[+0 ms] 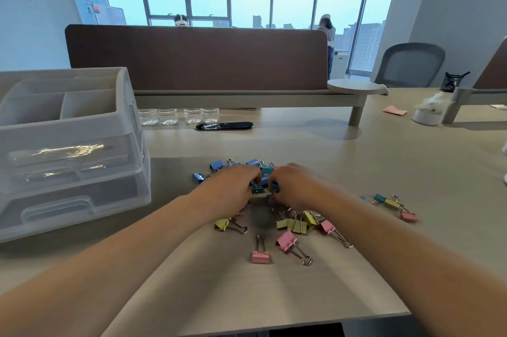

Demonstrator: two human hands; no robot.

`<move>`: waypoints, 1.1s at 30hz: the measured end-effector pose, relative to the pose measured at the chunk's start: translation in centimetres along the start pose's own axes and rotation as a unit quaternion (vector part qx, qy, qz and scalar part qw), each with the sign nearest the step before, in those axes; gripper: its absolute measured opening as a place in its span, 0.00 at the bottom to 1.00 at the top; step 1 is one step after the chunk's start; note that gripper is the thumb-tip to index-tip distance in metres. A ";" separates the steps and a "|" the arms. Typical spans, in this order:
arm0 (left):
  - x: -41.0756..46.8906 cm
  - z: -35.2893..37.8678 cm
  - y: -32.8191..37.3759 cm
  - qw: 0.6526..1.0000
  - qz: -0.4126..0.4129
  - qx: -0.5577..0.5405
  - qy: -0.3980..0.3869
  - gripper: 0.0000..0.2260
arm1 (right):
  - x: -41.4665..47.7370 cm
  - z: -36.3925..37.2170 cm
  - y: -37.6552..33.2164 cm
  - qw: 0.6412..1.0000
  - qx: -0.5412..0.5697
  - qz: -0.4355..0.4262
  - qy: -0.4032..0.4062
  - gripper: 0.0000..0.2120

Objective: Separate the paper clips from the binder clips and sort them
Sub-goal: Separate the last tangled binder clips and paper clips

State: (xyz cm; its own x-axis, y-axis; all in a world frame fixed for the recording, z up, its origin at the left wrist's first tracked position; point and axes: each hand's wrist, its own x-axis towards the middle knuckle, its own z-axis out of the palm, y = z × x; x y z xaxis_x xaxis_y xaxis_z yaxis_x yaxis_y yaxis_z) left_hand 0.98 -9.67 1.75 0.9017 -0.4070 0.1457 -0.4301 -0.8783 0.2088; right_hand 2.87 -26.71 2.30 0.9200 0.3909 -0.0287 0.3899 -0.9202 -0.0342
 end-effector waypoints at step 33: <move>-0.9 -2.3 -5.6 0.987 -0.091 -0.106 0.082 0.08 | 3.8 -0.4 -3.9 0.997 0.038 -0.034 0.050 0.16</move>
State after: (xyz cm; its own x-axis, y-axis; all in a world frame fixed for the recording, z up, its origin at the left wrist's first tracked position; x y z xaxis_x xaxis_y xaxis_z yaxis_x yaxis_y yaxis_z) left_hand 2.42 -3.81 2.72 0.9532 -0.1864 0.2380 -0.2770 -0.8539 0.4407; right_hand 4.87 -21.63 2.70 0.8927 0.4443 0.0756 0.4503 -0.8863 -0.1085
